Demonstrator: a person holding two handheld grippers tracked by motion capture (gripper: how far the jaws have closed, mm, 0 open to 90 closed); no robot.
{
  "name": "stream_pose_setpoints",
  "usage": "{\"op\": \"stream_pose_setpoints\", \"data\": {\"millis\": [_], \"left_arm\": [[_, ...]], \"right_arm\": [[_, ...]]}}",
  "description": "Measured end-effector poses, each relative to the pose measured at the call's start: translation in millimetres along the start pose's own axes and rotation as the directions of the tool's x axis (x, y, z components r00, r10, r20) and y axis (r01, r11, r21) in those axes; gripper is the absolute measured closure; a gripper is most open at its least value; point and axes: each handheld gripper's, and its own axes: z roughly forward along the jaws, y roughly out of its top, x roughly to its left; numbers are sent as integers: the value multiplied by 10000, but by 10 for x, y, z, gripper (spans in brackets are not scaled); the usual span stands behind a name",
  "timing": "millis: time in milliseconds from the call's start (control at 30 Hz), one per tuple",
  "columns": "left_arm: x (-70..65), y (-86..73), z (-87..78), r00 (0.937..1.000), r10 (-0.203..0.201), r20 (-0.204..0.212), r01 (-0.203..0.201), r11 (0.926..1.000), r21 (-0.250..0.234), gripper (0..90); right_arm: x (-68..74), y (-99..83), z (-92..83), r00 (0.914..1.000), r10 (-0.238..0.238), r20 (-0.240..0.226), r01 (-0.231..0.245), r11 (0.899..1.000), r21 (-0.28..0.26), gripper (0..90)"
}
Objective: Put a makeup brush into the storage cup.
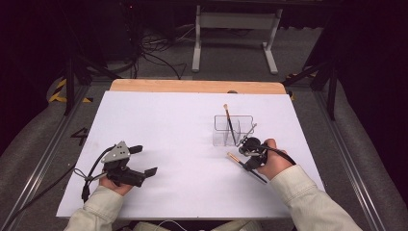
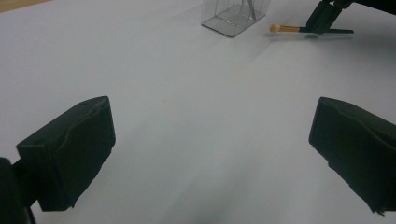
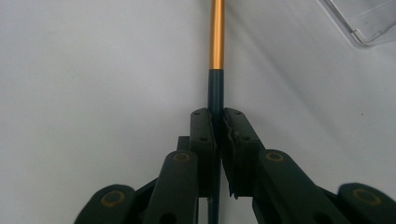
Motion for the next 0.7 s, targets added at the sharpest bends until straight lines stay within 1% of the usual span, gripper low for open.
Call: {"op": "stream_pose_setpoints", "data": {"millis": [67, 167, 333, 500, 533, 700], "left_arm": [[-2, 1, 4, 10000, 4, 8, -4, 10000, 0, 9], [2, 4, 6, 10000, 74, -46, -74, 10000, -27, 8], [8, 4, 7, 9999, 124, -33, -125, 9998, -128, 7], [9, 4, 7, 9999, 124, -16, -124, 9998, -148, 6], [9, 4, 7, 9999, 124, -16, -124, 9998, -148, 6], [5, 5, 7, 9998, 174, -14, -174, 9997, -145, 6]], "right_arm": [[5, -1, -12, 10000, -6, -18, 6, 10000, -42, 828], [31, -11, -94, 9999, -129, -45, 128, 9995, -274, 828], [54, -14, -163, 9996, -278, -64, 275, 9983, -512, 828], [88, -3, -247, 9982, -569, -206, 553, 9960, -695, 828], [88, -3, -247, 9982, -569, -206, 553, 9960, -695, 828], [120, 11, -336, 9962, -830, -250, 802, 9920, -972, 829]]}}
